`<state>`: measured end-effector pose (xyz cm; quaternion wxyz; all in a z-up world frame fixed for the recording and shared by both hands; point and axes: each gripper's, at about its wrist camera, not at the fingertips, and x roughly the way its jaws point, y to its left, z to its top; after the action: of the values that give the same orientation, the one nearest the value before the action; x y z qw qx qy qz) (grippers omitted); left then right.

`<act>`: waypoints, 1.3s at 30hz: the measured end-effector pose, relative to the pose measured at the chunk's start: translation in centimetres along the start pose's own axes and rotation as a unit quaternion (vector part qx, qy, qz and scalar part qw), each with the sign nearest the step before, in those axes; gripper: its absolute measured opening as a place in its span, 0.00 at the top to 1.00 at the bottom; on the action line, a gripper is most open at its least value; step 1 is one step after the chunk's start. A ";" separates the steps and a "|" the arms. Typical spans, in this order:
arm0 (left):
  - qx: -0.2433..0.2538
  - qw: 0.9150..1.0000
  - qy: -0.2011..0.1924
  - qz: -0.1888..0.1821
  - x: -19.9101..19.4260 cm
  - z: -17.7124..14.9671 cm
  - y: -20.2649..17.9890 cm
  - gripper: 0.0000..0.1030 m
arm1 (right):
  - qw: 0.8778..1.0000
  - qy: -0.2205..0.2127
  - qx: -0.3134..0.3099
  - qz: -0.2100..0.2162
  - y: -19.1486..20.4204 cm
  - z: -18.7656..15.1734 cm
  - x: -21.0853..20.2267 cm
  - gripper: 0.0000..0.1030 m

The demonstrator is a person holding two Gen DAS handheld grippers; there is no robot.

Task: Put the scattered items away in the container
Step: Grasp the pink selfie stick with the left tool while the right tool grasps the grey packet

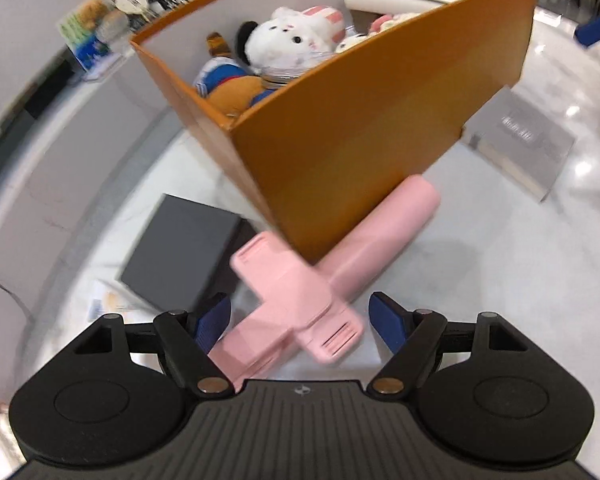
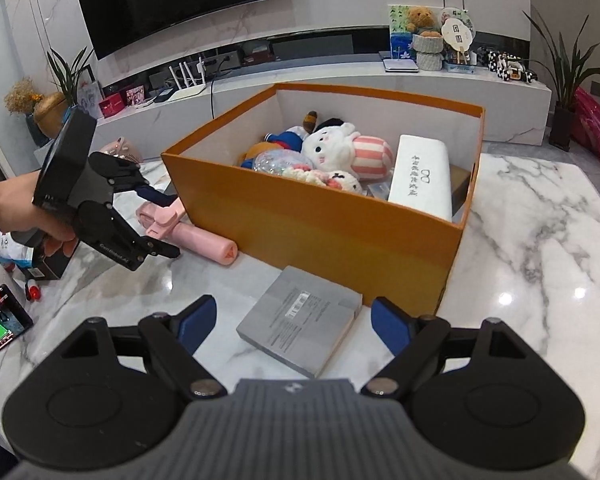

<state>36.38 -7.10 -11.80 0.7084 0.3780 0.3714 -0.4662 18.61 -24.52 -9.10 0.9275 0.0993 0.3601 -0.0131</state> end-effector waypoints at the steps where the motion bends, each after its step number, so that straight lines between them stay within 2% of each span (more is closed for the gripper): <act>1: -0.011 1.000 -0.001 -0.012 0.0 0.0 0.0 0.20 | 1.000 0.001 0.000 0.000 0.0 0.0 0.0 0.16; 6: -0.061 0.997 -0.001 -0.035 -0.2 -0.4 -0.8 0.41 | 1.000 0.006 -0.004 0.000 0.1 -0.2 0.2 0.16; 8: -0.081 0.995 0.002 -0.051 -0.8 -0.6 -0.7 0.42 | 1.000 0.009 -0.006 0.002 0.1 -0.2 0.3 0.16; 12: -0.103 0.993 0.008 -0.055 -1.7 -1.3 -2.7 0.42 | 1.000 0.014 -0.011 0.002 0.4 -0.4 0.4 0.16; 16: -0.155 0.987 0.012 -0.038 -2.4 -2.2 -4.2 0.43 | 1.000 0.021 -0.015 -0.001 0.5 -0.6 0.7 0.16; 18: -0.188 0.982 0.011 -0.030 -2.8 -2.8 -4.7 0.43 | 0.999 0.027 -0.018 -0.004 0.6 -0.8 1.1 0.16; 21: -0.212 0.977 0.025 -0.009 -3.1 -2.6 -5.3 0.43 | 0.999 0.042 -0.025 -0.016 1.0 -1.1 1.6 0.16; 24: -0.265 0.964 0.024 0.002 -3.6 -3.4 -5.7 0.44 | 0.998 0.053 -0.015 -0.030 1.2 -1.1 2.1 0.16; 26: -0.289 0.957 0.024 -0.003 -3.7 -4.0 -6.2 0.45 | 0.997 0.062 0.008 -0.047 0.9 -1.1 2.9 0.11; 31: -0.303 0.953 0.009 0.006 -4.2 -4.5 -7.0 0.45 | 0.989 0.092 0.075 -0.085 1.2 -1.2 6.2 0.11; 39: -0.312 0.950 0.001 0.019 -4.6 -5.3 -6.5 0.45 | 0.978 0.085 0.110 -0.153 3.9 -1.4 10.1 0.11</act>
<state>28.00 -2.45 -11.32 0.7993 0.1453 0.4919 -0.3130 25.48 -19.90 -16.20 0.8638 0.1454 0.4450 -0.1860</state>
